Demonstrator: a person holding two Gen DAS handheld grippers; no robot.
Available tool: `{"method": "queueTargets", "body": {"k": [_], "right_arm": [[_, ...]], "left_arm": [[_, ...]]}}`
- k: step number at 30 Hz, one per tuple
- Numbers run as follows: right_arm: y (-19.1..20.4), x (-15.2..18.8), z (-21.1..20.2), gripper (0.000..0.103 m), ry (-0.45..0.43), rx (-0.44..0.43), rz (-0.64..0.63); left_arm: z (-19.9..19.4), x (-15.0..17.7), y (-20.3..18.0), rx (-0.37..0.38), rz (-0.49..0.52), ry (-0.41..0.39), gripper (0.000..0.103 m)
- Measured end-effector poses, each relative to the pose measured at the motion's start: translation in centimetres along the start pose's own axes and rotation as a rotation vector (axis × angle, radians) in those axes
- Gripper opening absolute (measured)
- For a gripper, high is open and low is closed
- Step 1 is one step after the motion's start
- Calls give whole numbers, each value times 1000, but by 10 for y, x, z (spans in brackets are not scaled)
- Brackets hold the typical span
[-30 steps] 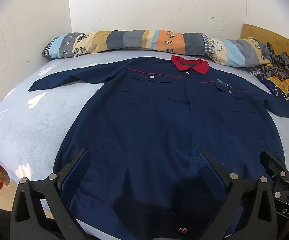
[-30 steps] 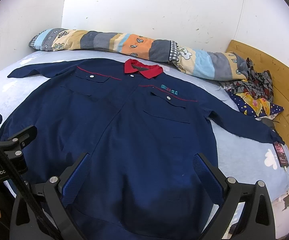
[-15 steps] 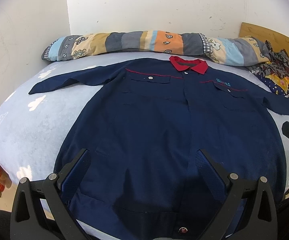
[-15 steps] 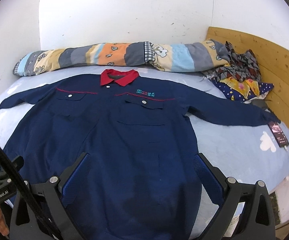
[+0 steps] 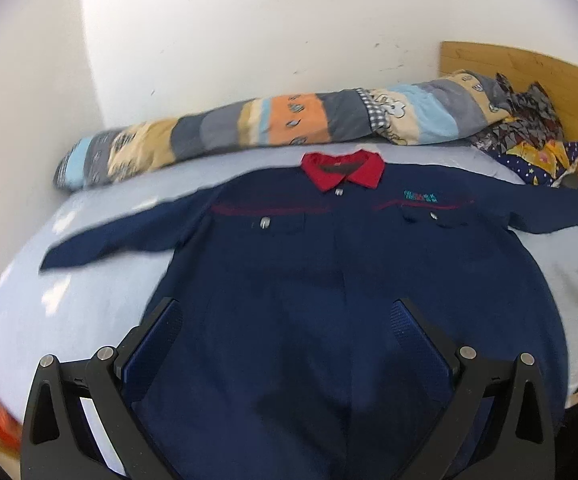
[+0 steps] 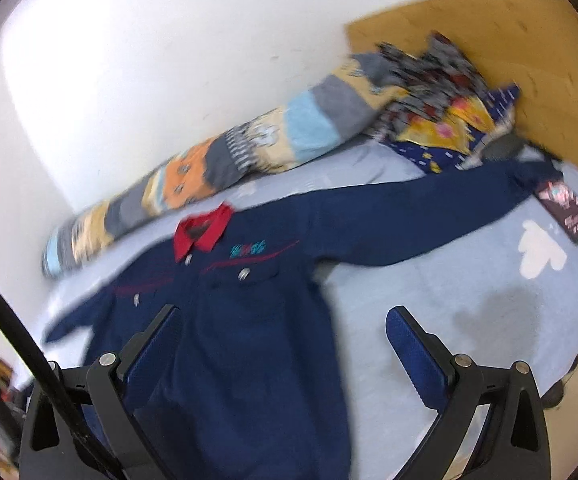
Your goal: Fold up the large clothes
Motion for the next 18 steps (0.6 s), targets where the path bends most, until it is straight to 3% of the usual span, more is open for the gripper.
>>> {"method": "queueTargets", "body": {"k": [3,5,8,11,14,18], "right_arm": [[-66,-29,-12,101,-51,-19,186],[-109,-46,-17,95,-63,-12,262],[-162,-63,-22,89,-95,40,310],[-206,-80,-17,78,-100,75,343],[-246,-93,-8,54,-113,78,400],[-282,-102,8,51,-120,110,465]], "left_arm": [[21,-4,-3,-36,25,14,103],[33,2,-2,9,9,89,103],[42,7,-1,96,-23,170,103],[46,10,0,90,-20,183,103],[49,9,0,97,-30,194,103],[57,7,-4,94,-29,213,103]]}}
Point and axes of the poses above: each gripper's, at about its wrist camera, not at the fingertips, and z roughly the way its jaws point, y to its left, x to its underside, the point moved 1 cm from there along z, roughly the way its jaws point, and after that the axes turned 11 degrees about -x, right-handed, at the moved point
